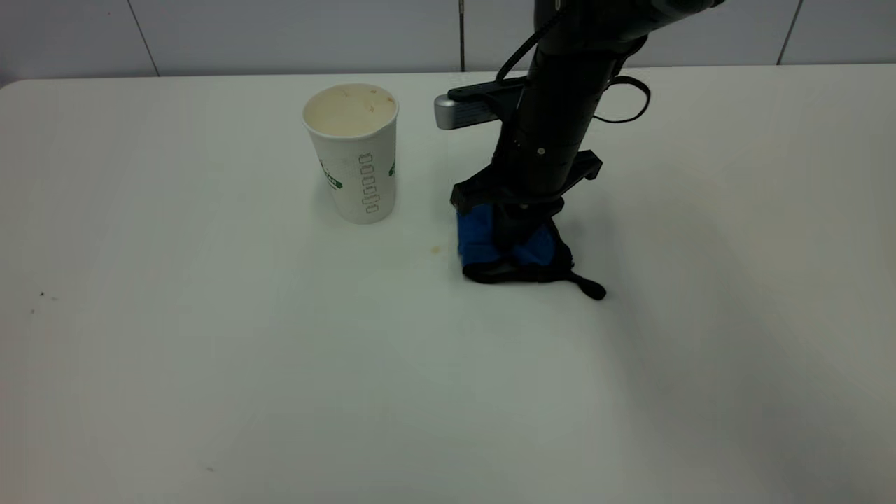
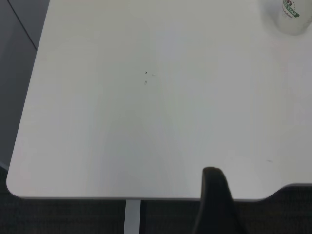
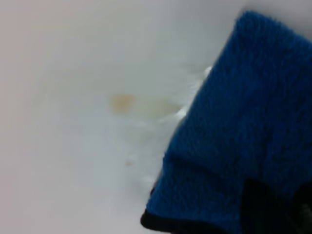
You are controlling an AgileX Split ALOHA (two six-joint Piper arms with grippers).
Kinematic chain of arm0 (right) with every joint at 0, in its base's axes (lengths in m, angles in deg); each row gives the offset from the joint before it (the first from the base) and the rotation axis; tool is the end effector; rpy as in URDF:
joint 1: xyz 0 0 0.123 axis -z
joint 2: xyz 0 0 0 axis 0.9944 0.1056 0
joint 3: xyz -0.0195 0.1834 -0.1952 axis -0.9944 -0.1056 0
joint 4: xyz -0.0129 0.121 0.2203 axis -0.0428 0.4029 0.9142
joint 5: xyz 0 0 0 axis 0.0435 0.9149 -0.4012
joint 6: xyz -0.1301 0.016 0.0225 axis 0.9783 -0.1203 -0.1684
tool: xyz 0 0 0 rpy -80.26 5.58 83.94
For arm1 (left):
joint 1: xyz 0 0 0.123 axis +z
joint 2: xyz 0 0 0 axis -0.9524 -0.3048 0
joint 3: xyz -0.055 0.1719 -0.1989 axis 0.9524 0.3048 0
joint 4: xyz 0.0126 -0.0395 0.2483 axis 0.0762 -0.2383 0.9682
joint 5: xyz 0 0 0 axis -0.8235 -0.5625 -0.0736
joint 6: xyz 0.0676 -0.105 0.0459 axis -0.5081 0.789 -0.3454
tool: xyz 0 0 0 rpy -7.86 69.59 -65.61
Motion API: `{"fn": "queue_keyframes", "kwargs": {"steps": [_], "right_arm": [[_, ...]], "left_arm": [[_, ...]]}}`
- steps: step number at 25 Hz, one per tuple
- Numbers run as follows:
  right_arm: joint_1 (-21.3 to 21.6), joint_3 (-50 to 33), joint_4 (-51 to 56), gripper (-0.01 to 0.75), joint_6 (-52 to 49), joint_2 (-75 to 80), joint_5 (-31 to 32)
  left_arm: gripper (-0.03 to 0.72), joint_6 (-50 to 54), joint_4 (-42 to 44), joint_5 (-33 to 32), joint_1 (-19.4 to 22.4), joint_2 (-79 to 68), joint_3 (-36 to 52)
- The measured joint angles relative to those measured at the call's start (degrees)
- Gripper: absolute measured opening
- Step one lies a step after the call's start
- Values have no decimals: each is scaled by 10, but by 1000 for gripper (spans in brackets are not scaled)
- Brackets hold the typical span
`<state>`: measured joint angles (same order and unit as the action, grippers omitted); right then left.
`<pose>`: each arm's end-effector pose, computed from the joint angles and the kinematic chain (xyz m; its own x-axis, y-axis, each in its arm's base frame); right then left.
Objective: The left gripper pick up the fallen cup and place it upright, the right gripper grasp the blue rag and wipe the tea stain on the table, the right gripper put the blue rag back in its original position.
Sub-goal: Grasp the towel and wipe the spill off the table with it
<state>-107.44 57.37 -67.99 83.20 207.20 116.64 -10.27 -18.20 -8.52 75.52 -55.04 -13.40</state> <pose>0.4513 0.2190 -0.0444 -0.8825 -0.4005 -0.2465 -0.4429 0.8841 0.1491 0.0442 0.0002 0.2474 -0.5081 0.0126 -0.8612 -0.0209 0.9994 0.0270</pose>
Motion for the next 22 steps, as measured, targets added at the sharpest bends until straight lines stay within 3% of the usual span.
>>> {"fn": "queue_keyframes", "kwargs": {"steps": [5, 9, 14, 22], "right_arm": [[-47, 1, 3, 55, -1, 0, -39], [-44, 1, 4, 55, -1, 0, -74], [2, 1, 3, 55, -11, 0, -66], [100, 2, -27, 55, -34, -1, 22]], "left_arm": [[515, 0, 0, 0, 0, 0, 0], [515, 0, 0, 0, 0, 0, 0], [515, 1, 0, 0, 0, 0, 0], [515, 1, 0, 0, 0, 0, 0]]}}
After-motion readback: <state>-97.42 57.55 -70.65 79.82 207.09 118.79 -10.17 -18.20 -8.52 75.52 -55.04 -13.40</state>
